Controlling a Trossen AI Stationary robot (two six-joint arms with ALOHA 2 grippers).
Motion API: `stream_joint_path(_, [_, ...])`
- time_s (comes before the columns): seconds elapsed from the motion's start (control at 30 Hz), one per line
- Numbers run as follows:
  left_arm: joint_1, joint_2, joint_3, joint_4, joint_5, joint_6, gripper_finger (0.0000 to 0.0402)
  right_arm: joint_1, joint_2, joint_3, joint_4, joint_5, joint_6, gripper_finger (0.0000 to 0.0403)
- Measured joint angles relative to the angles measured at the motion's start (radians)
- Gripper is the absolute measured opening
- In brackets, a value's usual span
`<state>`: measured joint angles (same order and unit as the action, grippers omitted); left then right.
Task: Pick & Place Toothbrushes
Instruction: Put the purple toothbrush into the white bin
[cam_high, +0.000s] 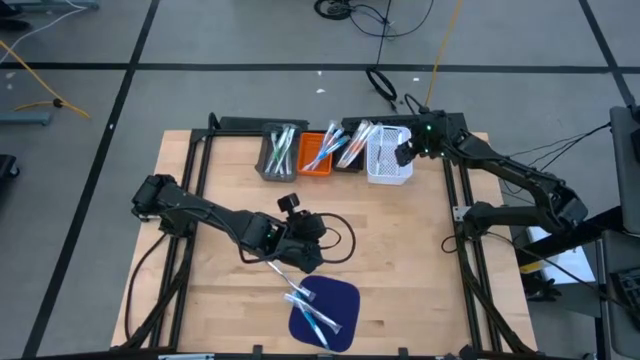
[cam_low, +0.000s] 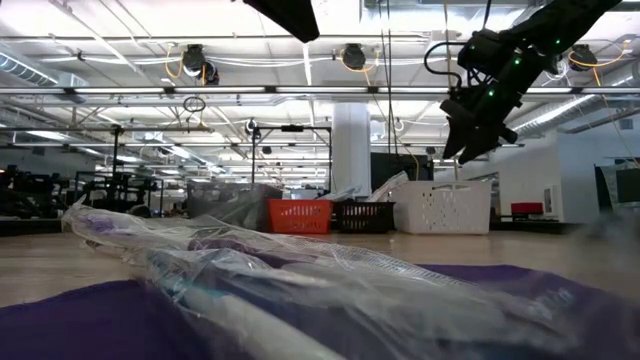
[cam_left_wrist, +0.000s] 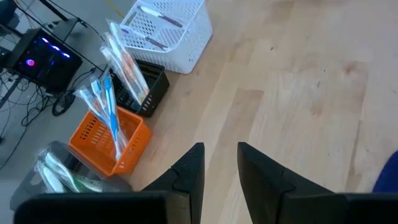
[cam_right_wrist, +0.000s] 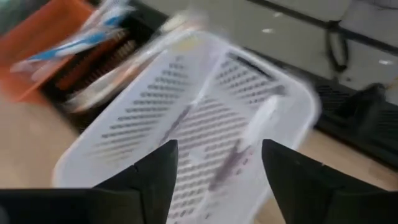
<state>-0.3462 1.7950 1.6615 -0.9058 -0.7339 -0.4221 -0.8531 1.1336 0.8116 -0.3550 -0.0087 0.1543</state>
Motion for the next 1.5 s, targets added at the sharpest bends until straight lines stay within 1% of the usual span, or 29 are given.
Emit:
stream_joint_path(0.07, [0.0, 0.0, 0.0, -0.017, 0.016, 0.0, 0.0097, 0.011, 0.0, 0.0, -0.001, -0.052, 0.002, 0.023])
stream_joint_path(0.17, [0.0, 0.0, -0.004, -0.041, 0.071, 0.03, 0.0097, 0.037, 0.0, 0.0, 0.007, -0.204, 0.017, 0.023])
stream_joint_path(0.27, [0.0, 0.0, -0.038, -0.031, 0.146, 0.078, 0.0097, 0.082, 0.0, 0.0, 0.014, -0.345, 0.021, 0.0227])
stream_joint_path(0.37, [-0.001, 0.001, -0.08, -0.027, 0.245, 0.123, 0.0097, 0.147, 0.0, 0.0, 0.019, -0.416, 0.037, 0.0223])
stream_joint_path(0.47, [-0.002, 0.001, -0.141, -0.017, 0.374, 0.142, 0.0097, 0.217, 0.0, 0.0, 0.03, -0.412, 0.045, 0.0222])
stream_joint_path(0.53, [-0.007, 0.001, -0.184, -0.017, 0.438, 0.151, 0.0097, 0.258, 0.0, 0.0, 0.039, -0.411, 0.045, 0.0223])
stream_joint_path(0.7, [-0.03, 0.001, -0.297, -0.006, 0.514, 0.146, 0.0097, 0.342, 0.0, 0.0, 0.064, -0.41, 0.069, 0.0222])
stream_joint_path(0.83, [-0.046, 0.001, -0.364, 0.0, 0.575, 0.115, 0.0097, 0.391, 0.0, 0.0, 0.085, -0.401, 0.069, 0.022])
stream_joint_path(1.03, [-0.084, 0.001, -0.442, 0.078, 0.662, 0.11, 0.0097, 0.453, 0.0, 0.0, 0.094, -0.256, 0.07, 0.0219])
stream_joint_path(1.13, [-0.104, 0.001, -0.47, 0.099, 0.664, 0.113, 0.0097, 0.474, 0.0, 0.0, 0.098, -0.224, 0.07, 0.0217])
stream_joint_path(1.27, [-0.115, 0.001, -0.491, 0.102, 0.654, 0.114, 0.0097, 0.49, 0.0, 0.0, 0.1, -0.224, 0.07, 0.0217])
stream_joint_path(1.43, [-0.115, 0.001, -0.494, 0.113, 0.606, 0.131, 0.0097, 0.501, 0.0, 0.0, 0.101, -0.224, 0.07, 0.0215])
stream_joint_path(1.5, [-0.114, 0.001, -0.494, 0.122, 0.602, 0.145, 0.0097, 0.502, 0.0, 0.0, 0.101, -0.224, 0.07, 0.0215])
